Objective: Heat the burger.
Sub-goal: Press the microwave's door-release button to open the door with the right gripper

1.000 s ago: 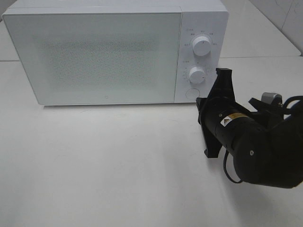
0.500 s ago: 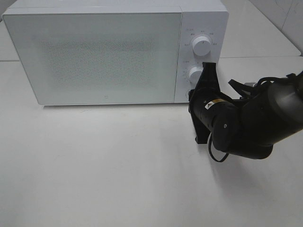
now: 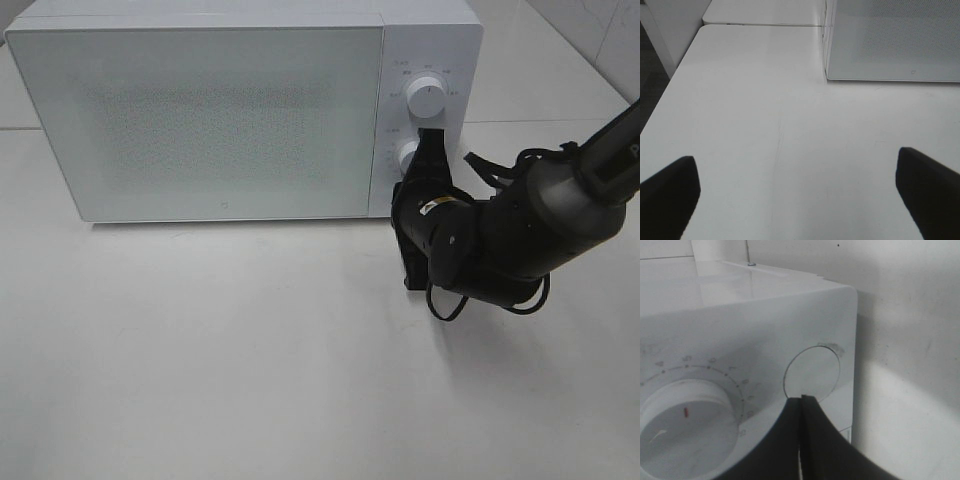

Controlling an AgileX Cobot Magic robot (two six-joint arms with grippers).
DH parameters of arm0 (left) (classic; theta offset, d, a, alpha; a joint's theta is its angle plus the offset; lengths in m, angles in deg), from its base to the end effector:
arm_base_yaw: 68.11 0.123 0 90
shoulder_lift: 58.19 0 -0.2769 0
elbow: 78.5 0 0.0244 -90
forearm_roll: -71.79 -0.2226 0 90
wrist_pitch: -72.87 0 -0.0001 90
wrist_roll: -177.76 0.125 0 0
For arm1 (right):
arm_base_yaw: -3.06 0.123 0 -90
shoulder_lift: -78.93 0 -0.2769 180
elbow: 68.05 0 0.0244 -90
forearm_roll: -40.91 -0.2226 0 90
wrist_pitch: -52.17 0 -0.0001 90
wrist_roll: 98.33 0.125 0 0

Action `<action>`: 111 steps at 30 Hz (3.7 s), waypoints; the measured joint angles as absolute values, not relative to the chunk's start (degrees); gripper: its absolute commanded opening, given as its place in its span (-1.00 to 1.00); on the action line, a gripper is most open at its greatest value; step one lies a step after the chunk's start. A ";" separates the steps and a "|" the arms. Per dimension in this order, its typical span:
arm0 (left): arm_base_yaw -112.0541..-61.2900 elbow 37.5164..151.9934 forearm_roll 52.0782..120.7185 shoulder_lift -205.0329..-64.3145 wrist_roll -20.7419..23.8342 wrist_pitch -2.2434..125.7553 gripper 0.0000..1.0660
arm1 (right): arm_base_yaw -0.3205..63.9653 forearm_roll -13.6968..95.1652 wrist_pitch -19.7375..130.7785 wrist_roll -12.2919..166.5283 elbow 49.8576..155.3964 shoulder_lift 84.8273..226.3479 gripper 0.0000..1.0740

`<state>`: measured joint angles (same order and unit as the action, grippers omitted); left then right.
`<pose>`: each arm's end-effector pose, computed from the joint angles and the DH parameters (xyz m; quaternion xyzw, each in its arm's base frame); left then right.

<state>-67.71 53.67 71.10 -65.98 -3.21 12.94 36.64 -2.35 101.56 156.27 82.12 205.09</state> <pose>0.0083 0.0014 0.2524 -0.0103 0.8459 0.0034 0.5333 0.3463 0.1519 0.1069 0.5979 0.5721 0.4025 0.3914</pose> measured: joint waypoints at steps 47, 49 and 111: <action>-67.71 53.67 71.10 -65.98 -3.27 12.94 0.88 | 35.20 -6.42 102.76 153.58 86.87 210.99 -0.95; -67.71 53.67 71.10 -65.98 -3.27 12.94 0.88 | 35.26 -6.94 102.99 153.58 86.87 210.99 -0.95; -67.71 53.67 71.10 -65.98 -3.21 12.94 0.88 | 37.78 -19.88 104.88 147.85 93.98 213.86 -0.96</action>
